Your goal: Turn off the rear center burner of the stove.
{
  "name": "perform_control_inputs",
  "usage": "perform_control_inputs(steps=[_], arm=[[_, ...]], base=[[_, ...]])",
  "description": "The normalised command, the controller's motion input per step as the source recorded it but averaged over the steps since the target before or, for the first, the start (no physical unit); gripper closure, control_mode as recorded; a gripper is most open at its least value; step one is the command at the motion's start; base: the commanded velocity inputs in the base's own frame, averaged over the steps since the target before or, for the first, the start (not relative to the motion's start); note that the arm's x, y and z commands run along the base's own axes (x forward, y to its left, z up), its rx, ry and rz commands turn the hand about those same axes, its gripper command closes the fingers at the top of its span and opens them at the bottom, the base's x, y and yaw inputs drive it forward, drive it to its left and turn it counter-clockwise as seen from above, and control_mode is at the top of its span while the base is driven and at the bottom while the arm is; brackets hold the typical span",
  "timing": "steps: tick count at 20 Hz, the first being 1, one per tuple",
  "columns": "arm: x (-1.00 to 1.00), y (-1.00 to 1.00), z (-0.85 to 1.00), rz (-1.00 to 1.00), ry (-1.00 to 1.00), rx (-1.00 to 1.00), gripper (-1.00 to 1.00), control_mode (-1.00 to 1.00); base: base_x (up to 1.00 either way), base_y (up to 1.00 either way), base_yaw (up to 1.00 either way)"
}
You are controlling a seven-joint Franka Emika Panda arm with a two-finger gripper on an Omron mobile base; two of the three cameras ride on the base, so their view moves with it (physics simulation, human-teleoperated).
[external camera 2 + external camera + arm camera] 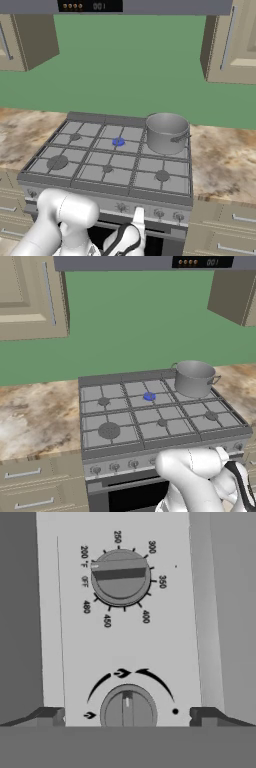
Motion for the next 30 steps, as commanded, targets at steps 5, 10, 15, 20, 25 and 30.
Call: perform_control_inputs(steps=[5, 10, 15, 20, 25, 30], arm=[[0.04, 0.0, 0.0, -0.04, 0.0, 0.0, -1.0, -1.0], [0.0, 0.0, 0.0, -0.04, 0.0, 0.0, -1.0, -1.0], [0.0, 0.0, 0.0, -0.03, 0.0, 0.0, -1.0, -1.0], [0.0, 0.0, 0.0, -0.03, 0.0, 0.0, 1.0, -1.0], [0.08, 0.0, 0.0, -0.03, 0.0, 0.0, 1.0, -1.0], [0.15, 0.0, 0.0, -0.01, 0.0, 0.0, 1.0, -1.0]], base=[[0.0, 0.0, 0.0], [0.0, 0.0, 0.0], [0.0, 0.0, 0.0], [0.0, 0.0, 0.0], [0.0, 0.0, 0.0], [0.0, 0.0, 0.0]])
